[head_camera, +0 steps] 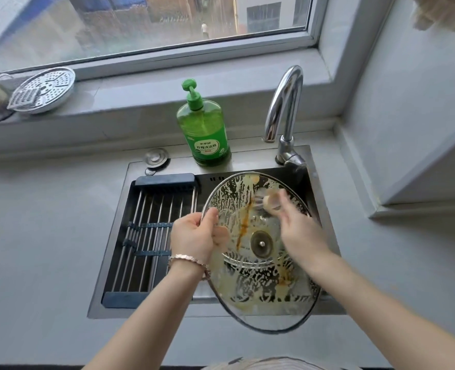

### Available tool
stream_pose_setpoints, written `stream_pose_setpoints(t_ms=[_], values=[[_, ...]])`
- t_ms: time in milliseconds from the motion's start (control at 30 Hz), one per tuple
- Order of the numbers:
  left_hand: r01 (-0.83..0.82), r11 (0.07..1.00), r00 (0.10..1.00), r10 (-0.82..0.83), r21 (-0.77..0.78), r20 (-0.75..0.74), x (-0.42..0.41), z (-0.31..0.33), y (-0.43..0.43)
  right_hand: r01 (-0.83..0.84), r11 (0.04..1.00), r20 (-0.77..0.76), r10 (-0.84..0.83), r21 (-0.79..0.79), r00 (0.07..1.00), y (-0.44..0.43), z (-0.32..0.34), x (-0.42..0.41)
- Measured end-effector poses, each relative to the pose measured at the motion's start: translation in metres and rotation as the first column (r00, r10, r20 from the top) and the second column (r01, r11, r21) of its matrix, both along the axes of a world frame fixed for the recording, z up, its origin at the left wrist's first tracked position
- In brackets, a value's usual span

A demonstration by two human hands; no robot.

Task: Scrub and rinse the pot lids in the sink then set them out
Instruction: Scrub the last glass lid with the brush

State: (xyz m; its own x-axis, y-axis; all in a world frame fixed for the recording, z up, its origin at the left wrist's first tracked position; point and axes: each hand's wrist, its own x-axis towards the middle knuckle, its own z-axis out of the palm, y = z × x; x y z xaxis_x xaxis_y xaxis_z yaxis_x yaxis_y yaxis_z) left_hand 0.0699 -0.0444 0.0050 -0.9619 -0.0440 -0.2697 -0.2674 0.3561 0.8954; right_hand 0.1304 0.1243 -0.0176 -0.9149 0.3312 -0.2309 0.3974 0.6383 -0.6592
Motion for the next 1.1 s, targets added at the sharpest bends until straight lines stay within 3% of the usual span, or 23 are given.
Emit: stream_pose_setpoints(t_ms=[67,133,167,267,300,433,567,633,700,733,867,1000,1033,1100], values=[[-0.009,1.0,1.0,0.009,0.007,-0.009,0.004,0.002,0.003,-0.224,0.974,-0.1,0.218,-0.046,0.971,-0.027,0.009,0.006],[-0.019,1.0,1.0,0.019,0.01,-0.009,0.006,0.004,0.001,-0.349,0.933,-0.099,0.34,-0.092,0.935,-0.031,0.003,0.01],[-0.038,0.999,0.999,0.038,0.006,-0.02,0.007,0.008,0.0,-0.302,0.942,-0.089,0.292,-0.145,0.952,-0.021,-0.002,0.007],[-0.055,0.998,0.996,0.054,-0.008,-0.071,0.011,0.014,0.002,0.047,0.961,-0.025,-0.056,-0.273,0.998,0.013,-0.014,-0.007],[-0.042,0.999,0.997,0.042,0.0,-0.069,0.012,0.015,0.005,0.042,0.955,-0.037,-0.055,-0.293,0.998,0.009,-0.011,-0.006],[-0.025,0.998,1.0,0.026,0.054,-0.001,0.014,0.017,0.005,-0.258,0.854,-0.163,0.205,-0.452,0.965,-0.03,0.003,0.015],[0.053,0.991,0.995,-0.063,0.124,0.075,0.019,0.027,0.001,0.061,0.922,-0.056,-0.089,-0.383,0.994,0.015,-0.01,-0.012],[0.091,0.987,0.99,-0.104,0.131,0.095,0.02,0.028,0.003,-0.073,0.9,-0.131,0.018,-0.43,0.991,0.0,-0.001,-0.008],[0.094,0.98,0.984,-0.118,0.173,0.13,0.021,0.029,0.001,-0.276,0.813,-0.214,0.19,-0.513,0.958,-0.023,0.013,0.006],[0.087,0.976,0.982,-0.118,0.201,0.149,0.02,0.029,-0.001,-0.296,0.807,-0.222,0.209,-0.512,0.952,-0.023,0.013,0.006],[0.076,0.971,0.98,-0.114,0.228,0.16,0.022,0.029,-0.002,0.005,0.89,-0.178,-0.097,-0.457,0.979,0.005,-0.001,-0.023],[0.078,0.963,0.98,-0.122,0.258,0.159,0.023,0.034,0.001,-0.247,0.81,-0.29,0.1,-0.533,0.952,-0.029,0.018,-0.007],[0.079,0.961,0.98,-0.123,0.264,0.155,0.023,0.036,-0.002,-0.246,0.815,-0.29,0.101,-0.524,0.952,-0.025,0.018,-0.009],[0.087,0.962,0.982,-0.127,0.257,0.141,0.022,0.039,-0.005,-0.08,0.857,-0.232,-0.048,-0.509,0.972,-0.003,0.011,-0.027]])
